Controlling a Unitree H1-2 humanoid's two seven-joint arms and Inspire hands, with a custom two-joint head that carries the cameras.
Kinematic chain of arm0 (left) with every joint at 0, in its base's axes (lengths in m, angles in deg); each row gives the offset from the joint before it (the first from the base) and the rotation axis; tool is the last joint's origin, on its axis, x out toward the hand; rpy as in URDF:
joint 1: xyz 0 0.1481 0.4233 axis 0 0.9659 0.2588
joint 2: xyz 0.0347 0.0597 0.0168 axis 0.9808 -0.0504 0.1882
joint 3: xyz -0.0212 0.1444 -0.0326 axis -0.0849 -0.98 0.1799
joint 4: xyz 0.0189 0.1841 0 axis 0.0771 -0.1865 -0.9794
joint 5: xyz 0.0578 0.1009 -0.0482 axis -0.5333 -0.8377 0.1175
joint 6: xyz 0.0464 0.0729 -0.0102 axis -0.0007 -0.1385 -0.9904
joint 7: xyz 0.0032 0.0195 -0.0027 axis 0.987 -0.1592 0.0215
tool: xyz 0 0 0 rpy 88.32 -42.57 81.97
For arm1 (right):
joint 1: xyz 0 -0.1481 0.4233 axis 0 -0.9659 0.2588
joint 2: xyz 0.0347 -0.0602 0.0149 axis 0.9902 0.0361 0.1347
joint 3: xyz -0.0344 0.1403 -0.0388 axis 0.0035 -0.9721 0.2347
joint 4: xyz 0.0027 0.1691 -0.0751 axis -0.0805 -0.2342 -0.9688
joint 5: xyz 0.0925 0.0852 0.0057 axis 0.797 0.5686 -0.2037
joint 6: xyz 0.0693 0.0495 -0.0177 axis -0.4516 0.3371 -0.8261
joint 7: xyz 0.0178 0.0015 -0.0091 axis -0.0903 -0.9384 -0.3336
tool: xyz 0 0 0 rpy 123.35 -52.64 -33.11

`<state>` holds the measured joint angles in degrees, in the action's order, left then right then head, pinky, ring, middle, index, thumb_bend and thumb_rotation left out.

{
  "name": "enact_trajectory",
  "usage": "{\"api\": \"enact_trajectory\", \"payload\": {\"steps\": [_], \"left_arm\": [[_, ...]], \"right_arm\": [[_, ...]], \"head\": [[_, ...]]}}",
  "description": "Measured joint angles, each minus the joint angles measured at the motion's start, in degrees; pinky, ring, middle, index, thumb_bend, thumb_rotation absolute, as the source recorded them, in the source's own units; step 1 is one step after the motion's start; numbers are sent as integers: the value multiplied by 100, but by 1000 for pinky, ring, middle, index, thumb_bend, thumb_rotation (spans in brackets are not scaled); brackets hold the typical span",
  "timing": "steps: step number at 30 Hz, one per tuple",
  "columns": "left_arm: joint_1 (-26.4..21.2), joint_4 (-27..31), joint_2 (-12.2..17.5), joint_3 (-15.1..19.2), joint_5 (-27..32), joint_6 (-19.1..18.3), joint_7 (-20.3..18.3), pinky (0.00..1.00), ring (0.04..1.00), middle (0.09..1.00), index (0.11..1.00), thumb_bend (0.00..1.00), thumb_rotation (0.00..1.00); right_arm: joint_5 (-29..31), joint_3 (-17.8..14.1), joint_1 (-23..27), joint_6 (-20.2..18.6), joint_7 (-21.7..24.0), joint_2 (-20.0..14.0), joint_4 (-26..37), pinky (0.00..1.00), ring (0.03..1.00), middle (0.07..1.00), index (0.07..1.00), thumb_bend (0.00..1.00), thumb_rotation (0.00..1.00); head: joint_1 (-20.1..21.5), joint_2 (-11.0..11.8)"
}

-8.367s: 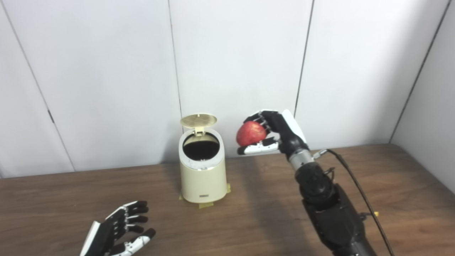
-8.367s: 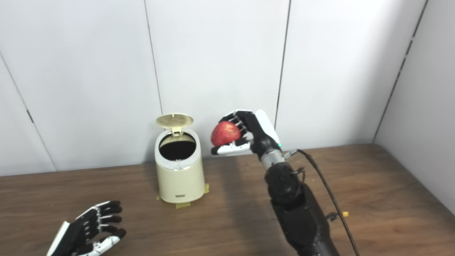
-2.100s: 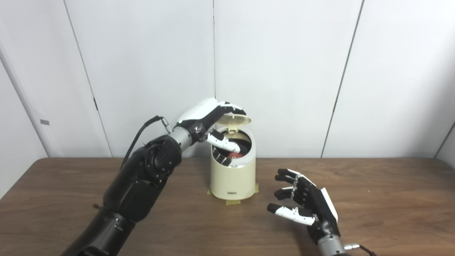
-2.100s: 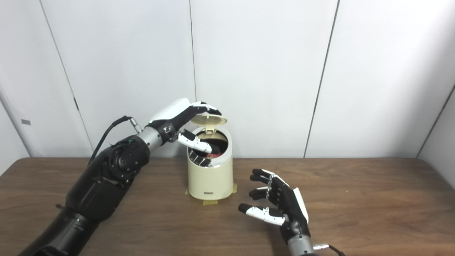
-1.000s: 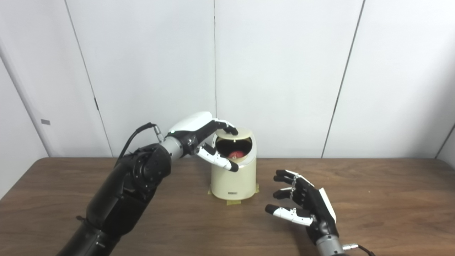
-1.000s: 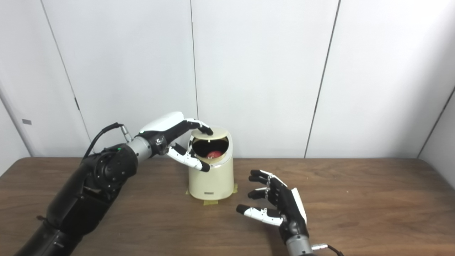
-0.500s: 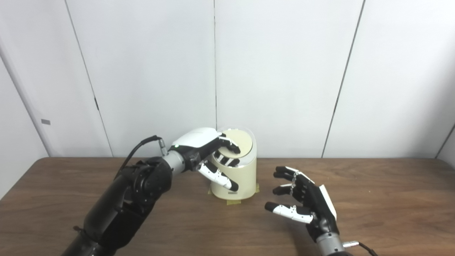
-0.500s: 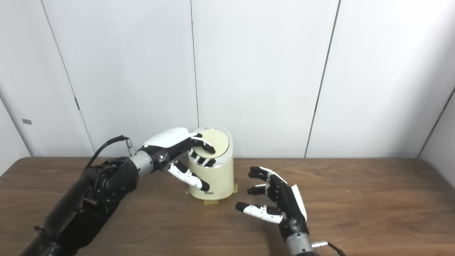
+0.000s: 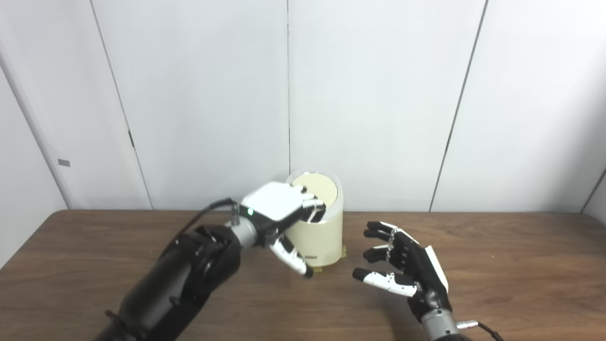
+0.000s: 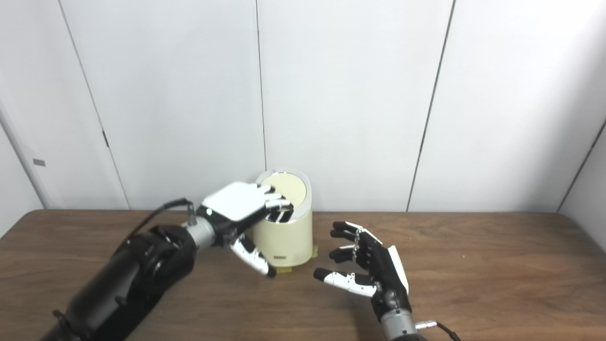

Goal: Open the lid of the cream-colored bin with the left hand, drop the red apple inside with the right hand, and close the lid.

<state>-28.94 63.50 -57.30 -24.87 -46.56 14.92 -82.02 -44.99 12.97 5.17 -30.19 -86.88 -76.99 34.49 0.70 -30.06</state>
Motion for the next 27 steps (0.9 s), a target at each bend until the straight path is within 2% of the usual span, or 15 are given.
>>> {"api": "enact_trajectory", "payload": {"steps": [2, 9, 12, 16, 17, 19, 20, 22, 25, 27], "left_arm": [[4, -25, -31, 5, -75, -1, 10, 1000, 1000, 995, 971, 998, 418], [17, -42, -63, 108, -79, 3, 7, 1000, 1000, 974, 959, 997, 426], [171, 110, -90, 367, 43, -26, 35, 1000, 1000, 955, 946, 960, 428], [662, 544, -202, 969, 415, -159, 223, 1000, 1000, 947, 927, 901, 405], [751, 588, -239, 1103, 544, -170, 276, 1000, 1000, 939, 923, 855, 407], [1059, 786, -296, 1517, 888, -20, 651, 999, 994, 930, 911, 815, 367], [1242, 918, -343, 1754, 1065, 91, 931, 918, 967, 926, 903, 796, 357], [1514, 1106, -469, 2127, 1409, 318, 1416, 850, 943, 920, 895, 779, 332], [1880, 1181, -605, 2475, 1878, 485, 1769, 736, 884, 896, 875, 739, 302], [2204, 1217, -715, 2706, 2214, 490, 1945, 745, 876, 891, 868, 722, 295]], "right_arm": [[2, -1, 0, -17, 0, -1, 0, 576, 551, 729, 725, 820, 183], [16, 3, 0, -16, 4, -2, 0, 541, 548, 723, 719, 816, 179], [21, 5, 0, -15, 8, -2, 1, 548, 553, 725, 720, 810, 171], [23, -7, -10, -17, 6, -4, 6, 541, 560, 726, 723, 808, 163], [23, -14, -13, -22, 4, -10, 6, 538, 566, 725, 725, 806, 163], [23, -16, -11, -23, 4, -12, 10, 527, 567, 724, 726, 804, 167], [21, -14, -16, -28, 4, -13, 9, 528, 570, 723, 728, 803, 175], [20, -17, -17, -32, 4, -19, 10, 533, 568, 724, 728, 802, 173], [23, -9, -16, -35, 7, -30, 17, 543, 563, 724, 726, 798, 161], [23, -8, -18, -38, 8, -24, 29, 540, 563, 725, 725, 798, 160]], "head": [[0, 0], [-18, -9], [-18, -9], [-18, -9], [-18, -17], [-26, -18], [-26, -26], [-26, -26], [-44, -35], [-61, -53]]}}
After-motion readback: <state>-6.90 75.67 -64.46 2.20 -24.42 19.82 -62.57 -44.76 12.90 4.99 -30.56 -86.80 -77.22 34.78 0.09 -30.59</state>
